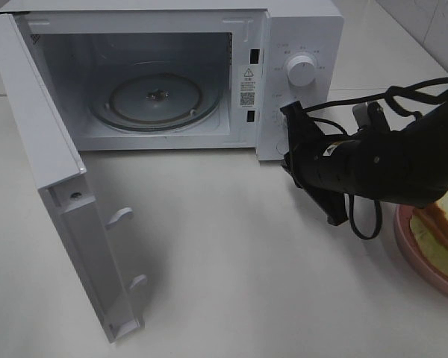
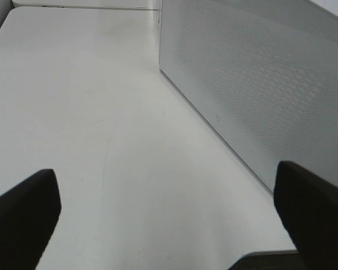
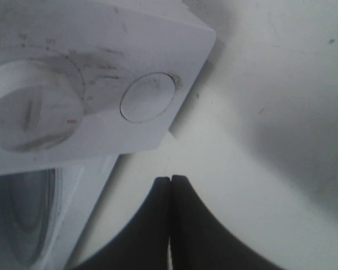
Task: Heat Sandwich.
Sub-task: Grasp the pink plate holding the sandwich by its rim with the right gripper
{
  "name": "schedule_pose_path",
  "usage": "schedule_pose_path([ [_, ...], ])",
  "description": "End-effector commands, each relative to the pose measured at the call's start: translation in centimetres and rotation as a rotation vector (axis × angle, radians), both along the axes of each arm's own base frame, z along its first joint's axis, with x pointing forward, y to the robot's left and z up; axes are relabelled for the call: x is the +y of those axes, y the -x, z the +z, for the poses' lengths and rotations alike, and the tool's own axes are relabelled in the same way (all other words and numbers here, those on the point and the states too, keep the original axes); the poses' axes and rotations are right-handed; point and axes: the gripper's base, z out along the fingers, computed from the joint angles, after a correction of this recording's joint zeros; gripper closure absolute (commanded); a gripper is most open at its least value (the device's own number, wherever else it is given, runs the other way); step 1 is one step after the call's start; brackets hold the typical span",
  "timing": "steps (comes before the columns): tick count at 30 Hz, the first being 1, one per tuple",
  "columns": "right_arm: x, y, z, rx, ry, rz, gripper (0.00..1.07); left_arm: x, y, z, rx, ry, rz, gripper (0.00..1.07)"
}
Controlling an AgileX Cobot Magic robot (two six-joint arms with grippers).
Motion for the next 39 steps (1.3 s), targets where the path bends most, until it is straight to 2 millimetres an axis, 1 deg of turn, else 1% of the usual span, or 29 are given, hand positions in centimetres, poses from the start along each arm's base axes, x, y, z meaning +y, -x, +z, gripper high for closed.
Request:
schedule_pose_path([
  [1,0.1,1.0,1.0,0.017,0.109,0.143,1.07,0.0,0.2,0.0,-0.026,0.004,-0.005,0.09],
  [2,0.1,1.3,1.5,0.021,0.176,0.223,1.07,0.0,0.2,0.0,-0.026,0.004,-0.005,0.09],
  [4,0.1,1.4,1.6,0.021,0.201,0.254,1.07,0.0,0.2,0.0,-0.026,0.004,-0.005,0.09],
  [7,0.2,2.1,2.3,0.029,0.311,0.405,1.06,0.0,0.2,0.0,-0.026,0.004,-0.005,0.09],
  [9,0.2,2.3,2.3,0.039,0.329,0.438,1.06,0.0,0.2,0.0,-0.026,0.004,-0.005,0.09],
  [13,0.3,3.3,2.5,0.064,0.462,0.657,1.05,0.0,0.2,0.0,-0.026,0.004,-0.005,0.09],
  [14,0.3,3.3,2.5,0.064,0.462,0.657,1.05,0.0,0.2,0.0,-0.026,0.004,-0.005,0.09],
  [15,0.3,3.8,2.5,0.068,0.526,0.769,1.04,0.0,0.2,0.0,-0.026,0.004,-0.005,0.09],
  [18,0.3,4.4,2.7,0.057,0.614,0.929,1.04,0.0,0.2,0.0,-0.026,0.004,-0.005,0.09],
  [19,0.3,4.4,2.7,0.057,0.614,0.929,1.04,0.0,0.2,0.0,-0.026,0.004,-0.005,0.09],
  [20,0.3,4.8,2.8,0.049,0.664,1.027,1.03,0.0,0.2,0.0,-0.026,0.004,-0.005,0.09],
  [22,0.2,5.2,2.8,0.051,0.708,1.127,1.03,0.0,0.2,0.0,-0.026,0.004,-0.005,0.09],
  [23,0.1,5.7,2.7,0.075,0.733,1.213,1.03,0.0,0.2,0.0,-0.026,0.004,-0.005,0.09],
  [24,0.1,5.7,2.7,0.075,0.733,1.213,1.03,0.0,0.2,0.0,-0.026,0.004,-0.005,0.09],
  [28,-0.2,6.6,2.6,0.136,0.758,1.322,1.03,0.0,0.2,0.0,-0.026,0.004,-0.005,0.09],
  [29,-0.2,6.6,2.6,0.136,0.758,1.322,1.03,0.0,0.2,0.0,-0.026,0.004,-0.005,0.09],
  [32,-0.6,7.4,2.9,0.187,0.768,1.396,1.02,0.0,0.2,0.0,-0.026,0.004,-0.005,0.09],
  [33,-0.9,7.6,3.3,0.198,0.771,1.411,1.01,0.0,0.2,0.0,-0.026,0.004,-0.005,0.09],
  [38,-1.8,7.7,4.2,0.220,0.756,1.393,1.01,0.0,0.2,0.0,-0.026,0.004,-0.005,0.09],
  [39,-2.5,7.7,4.7,0.233,0.749,1.375,1.00,0.0,0.2,0.0,-0.026,0.004,-0.005,0.09],
])
